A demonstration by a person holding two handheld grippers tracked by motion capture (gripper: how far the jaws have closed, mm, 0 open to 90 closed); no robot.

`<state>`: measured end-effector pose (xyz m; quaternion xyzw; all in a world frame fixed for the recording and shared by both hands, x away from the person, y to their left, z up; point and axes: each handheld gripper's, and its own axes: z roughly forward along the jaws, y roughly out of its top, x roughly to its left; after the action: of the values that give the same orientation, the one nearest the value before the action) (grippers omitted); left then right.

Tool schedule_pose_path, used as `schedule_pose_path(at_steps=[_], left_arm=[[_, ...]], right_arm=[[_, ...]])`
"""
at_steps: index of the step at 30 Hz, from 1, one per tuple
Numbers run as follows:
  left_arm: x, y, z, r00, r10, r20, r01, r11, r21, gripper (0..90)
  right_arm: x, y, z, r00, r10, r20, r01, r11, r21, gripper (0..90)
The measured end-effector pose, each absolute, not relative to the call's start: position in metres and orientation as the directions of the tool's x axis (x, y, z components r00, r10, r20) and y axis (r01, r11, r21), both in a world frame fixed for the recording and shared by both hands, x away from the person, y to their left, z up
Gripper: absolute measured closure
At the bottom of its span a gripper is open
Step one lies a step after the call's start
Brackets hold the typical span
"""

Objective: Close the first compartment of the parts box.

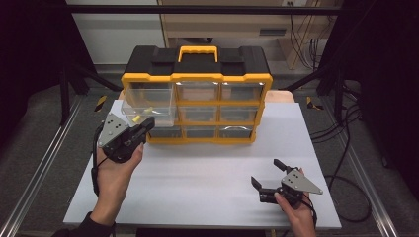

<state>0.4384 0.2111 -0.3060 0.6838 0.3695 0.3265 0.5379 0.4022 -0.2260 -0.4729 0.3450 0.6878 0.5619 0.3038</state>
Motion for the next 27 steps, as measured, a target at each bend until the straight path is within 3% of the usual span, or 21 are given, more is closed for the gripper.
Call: schedule_pose_path(at_steps=[27], left_arm=[[0.455, 0.209, -0.304, 0.490, 0.869, 0.061, 0.159, -0.159, 0.974, 90.0]], right_arm=[[0.402, -0.226, -0.473, -0.576, 0.817, -0.028, 0.135, 0.128, 0.983, 1.9]])
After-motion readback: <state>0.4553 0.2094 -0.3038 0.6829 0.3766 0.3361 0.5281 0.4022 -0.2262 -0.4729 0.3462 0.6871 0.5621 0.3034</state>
